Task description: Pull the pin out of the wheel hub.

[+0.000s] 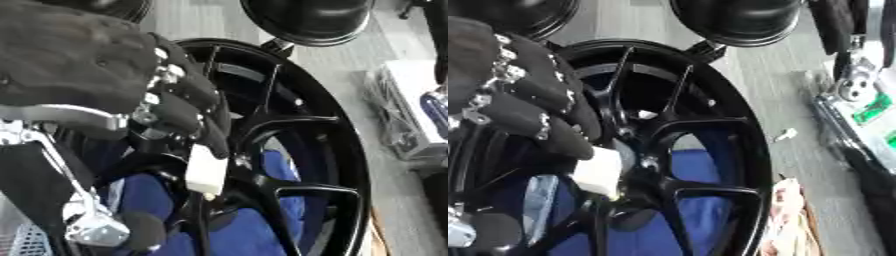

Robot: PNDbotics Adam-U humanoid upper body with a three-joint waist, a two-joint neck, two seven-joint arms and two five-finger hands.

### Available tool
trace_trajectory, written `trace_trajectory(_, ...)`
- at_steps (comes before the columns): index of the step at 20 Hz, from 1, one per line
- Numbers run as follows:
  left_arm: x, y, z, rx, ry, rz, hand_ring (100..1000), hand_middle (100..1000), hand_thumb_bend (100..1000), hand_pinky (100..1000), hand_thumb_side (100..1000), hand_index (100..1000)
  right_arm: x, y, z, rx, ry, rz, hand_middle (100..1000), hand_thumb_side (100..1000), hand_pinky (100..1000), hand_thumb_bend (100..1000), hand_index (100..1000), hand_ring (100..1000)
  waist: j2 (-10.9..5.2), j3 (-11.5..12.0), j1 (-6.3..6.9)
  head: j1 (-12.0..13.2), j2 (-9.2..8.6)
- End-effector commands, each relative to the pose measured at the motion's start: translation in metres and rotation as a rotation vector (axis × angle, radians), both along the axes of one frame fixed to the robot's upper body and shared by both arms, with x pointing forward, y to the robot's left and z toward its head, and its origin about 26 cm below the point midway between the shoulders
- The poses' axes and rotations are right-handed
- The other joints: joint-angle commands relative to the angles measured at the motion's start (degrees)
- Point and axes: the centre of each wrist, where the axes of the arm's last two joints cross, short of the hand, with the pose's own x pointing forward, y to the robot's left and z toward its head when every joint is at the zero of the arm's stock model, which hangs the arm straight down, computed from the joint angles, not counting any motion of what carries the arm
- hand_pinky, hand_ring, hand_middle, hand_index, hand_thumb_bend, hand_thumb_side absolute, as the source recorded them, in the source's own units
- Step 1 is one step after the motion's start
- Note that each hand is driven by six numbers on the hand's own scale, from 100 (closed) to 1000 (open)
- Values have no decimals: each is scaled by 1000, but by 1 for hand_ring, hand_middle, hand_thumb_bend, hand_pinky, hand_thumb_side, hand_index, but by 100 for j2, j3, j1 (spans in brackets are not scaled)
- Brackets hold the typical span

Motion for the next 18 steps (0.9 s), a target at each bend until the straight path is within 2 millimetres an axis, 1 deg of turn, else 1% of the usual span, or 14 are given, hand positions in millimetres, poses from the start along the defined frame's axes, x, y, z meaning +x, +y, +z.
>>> trace_trajectory(1,-5,0,9,-82,-40,80,762,719,439,818,653,798,-2,-1,4,-5,-12,-43,551,646,661,100,683,644,-111,8,17,-56,-84)
trace_trajectory(3,-5,-1,6,-124,-60,142,764,720,451,817,638,802,-2,-1,3,-1,-10,-42,550,649,661,100,683,644,-107,19,25,-89,-79)
trace_trajectory(5,-4,-3,0,-150,-65,197,765,723,446,823,644,806,-2,-1,2,3,-10,-39,550,650,661,100,683,644,-98,27,31,-112,-82)
trace_trajectory(7,-3,-5,-5,-166,-59,231,771,734,443,827,624,814,-2,0,1,6,-10,-37,550,652,661,100,683,645,-92,33,36,-129,-73)
trace_trajectory(9,-2,-6,-10,-161,-54,259,778,745,452,833,620,819,-2,0,0,8,-10,-34,550,654,662,100,683,645,-89,38,40,-135,-60)
trace_trajectory(12,-2,-8,-16,-135,-36,290,779,746,467,836,562,820,-1,1,0,10,-15,-32,550,655,662,100,683,646,-82,36,43,-136,-24)
trace_trajectory(13,-1,-9,-17,-126,-29,302,779,746,466,837,557,819,-1,1,0,12,-17,-31,550,655,662,100,683,646,-80,34,43,-135,-13)
trace_trajectory(17,0,-8,-21,-96,4,345,784,752,454,847,550,821,-1,2,-1,18,-19,-28,550,657,663,100,683,646,-71,23,42,-119,13)
trace_trajectory(18,0,-8,-21,-89,11,353,789,755,442,855,573,821,-1,2,-2,20,-20,-28,550,657,663,100,683,646,-68,22,41,-116,18)
